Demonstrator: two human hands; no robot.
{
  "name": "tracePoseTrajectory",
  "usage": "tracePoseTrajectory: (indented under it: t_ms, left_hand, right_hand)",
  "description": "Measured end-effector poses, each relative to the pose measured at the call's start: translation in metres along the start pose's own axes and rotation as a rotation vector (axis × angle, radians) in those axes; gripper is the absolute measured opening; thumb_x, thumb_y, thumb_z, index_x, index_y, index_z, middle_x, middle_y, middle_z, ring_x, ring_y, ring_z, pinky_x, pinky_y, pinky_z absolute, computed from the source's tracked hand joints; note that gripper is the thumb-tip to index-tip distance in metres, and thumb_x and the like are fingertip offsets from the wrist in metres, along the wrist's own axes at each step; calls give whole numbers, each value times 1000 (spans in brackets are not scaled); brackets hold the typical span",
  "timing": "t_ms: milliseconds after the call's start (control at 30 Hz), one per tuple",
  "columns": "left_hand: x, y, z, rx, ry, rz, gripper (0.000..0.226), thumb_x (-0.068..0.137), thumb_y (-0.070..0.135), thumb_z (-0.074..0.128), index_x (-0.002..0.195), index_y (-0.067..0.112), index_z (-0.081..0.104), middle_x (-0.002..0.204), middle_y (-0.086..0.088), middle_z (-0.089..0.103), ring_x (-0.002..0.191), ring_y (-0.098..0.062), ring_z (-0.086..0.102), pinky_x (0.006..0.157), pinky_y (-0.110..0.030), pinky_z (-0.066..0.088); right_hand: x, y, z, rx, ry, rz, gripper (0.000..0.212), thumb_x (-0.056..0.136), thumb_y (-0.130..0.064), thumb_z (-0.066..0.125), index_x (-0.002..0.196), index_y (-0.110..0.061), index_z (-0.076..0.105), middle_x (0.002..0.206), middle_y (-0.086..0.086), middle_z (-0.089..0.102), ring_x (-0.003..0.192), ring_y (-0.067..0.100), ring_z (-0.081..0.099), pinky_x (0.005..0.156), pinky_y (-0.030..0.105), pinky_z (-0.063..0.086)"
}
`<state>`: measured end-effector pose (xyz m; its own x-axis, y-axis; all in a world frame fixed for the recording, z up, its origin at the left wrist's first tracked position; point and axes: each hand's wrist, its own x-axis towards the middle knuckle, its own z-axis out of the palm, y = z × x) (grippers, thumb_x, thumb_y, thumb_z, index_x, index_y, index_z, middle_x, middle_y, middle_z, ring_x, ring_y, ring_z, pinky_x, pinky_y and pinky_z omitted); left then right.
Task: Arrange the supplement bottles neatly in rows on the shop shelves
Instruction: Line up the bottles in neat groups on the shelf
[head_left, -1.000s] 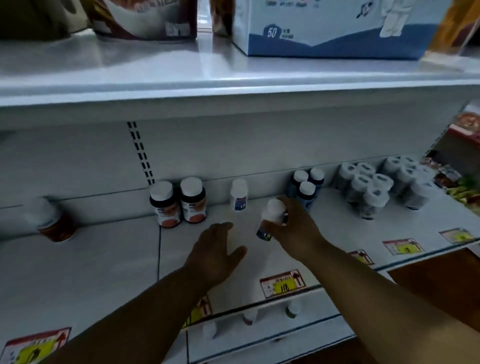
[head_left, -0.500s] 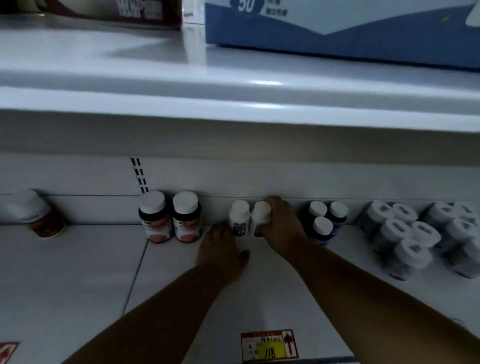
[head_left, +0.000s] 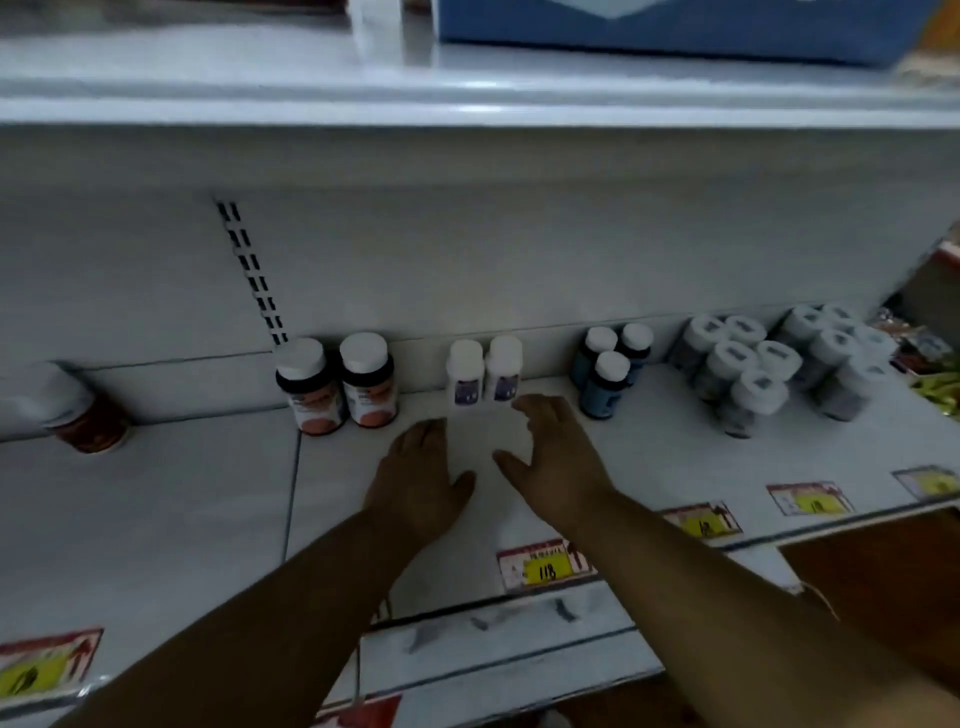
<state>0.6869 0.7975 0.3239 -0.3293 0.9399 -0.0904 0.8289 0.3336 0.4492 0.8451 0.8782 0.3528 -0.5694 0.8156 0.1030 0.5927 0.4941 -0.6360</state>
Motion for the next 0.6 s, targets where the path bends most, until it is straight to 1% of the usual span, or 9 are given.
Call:
tracePoseTrajectory:
  t_ms: [67,167,267,333,400,467,500,600]
  left_hand:
    - [-31,-3,-5,-1,20,34,78,95,47,51,154,12,15,160,-10,21,145,-26,22,118,-32,18]
    - [-89,-7,-14,8,76,45,76,92,47,54,153,12,23,155,-9,31,140,-27,32,115,-31,24]
    - [-150,-13,-18,21,171,-17,76,85,49,52,150,12,33,150,-10,41,136,-28,40,113,-35,32]
    - [-192,-18,-14,16,224,-74,71,87,44,56,148,13,37,146,-8,45,133,-27,43,111,-36,36]
    - [-229,-24,-9,2,268,-111,66,89,41,60,146,14,40,143,-6,47,129,-25,46,107,-34,38]
    - [-264,-30,-7,-20,241,-159,66,89,37,62,147,18,37,146,-2,44,132,-20,43,107,-29,35]
    - [-280,-35,-7,-33,238,-170,66,89,37,63,147,21,36,147,1,42,133,-18,42,106,-28,35]
    - [-320,-57,-11,-71,280,-166,64,90,38,62,147,26,37,145,4,43,127,-14,47,100,-24,37]
  right_hand:
    - [-26,-9,6,-5,16,-45,56,87,-29,70,136,-14,48,129,9,47,115,23,51,93,24,39]
    - [-62,-25,17,44,29,-126,48,86,-26,70,130,-17,54,126,7,50,113,21,52,97,27,42]
    - [-94,-44,32,87,13,-191,45,85,-23,71,127,-18,55,126,4,50,114,19,52,96,25,41]
    - [-119,-57,43,119,-22,-241,44,85,-25,71,126,-20,56,126,1,50,114,17,52,95,24,42]
    - [-145,-70,56,152,-37,-274,43,85,-27,71,124,-19,57,124,0,50,114,16,52,96,26,43]
    - [-179,-83,66,173,-69,-251,41,86,-28,71,123,-20,56,123,-2,50,114,15,52,97,29,44]
    - [-196,-89,70,176,-103,-227,41,86,-31,70,123,-23,55,124,-4,48,114,14,51,96,29,44]
    - [-233,-108,82,125,-216,-176,43,88,-40,65,126,-35,47,134,-12,40,123,10,45,98,32,45]
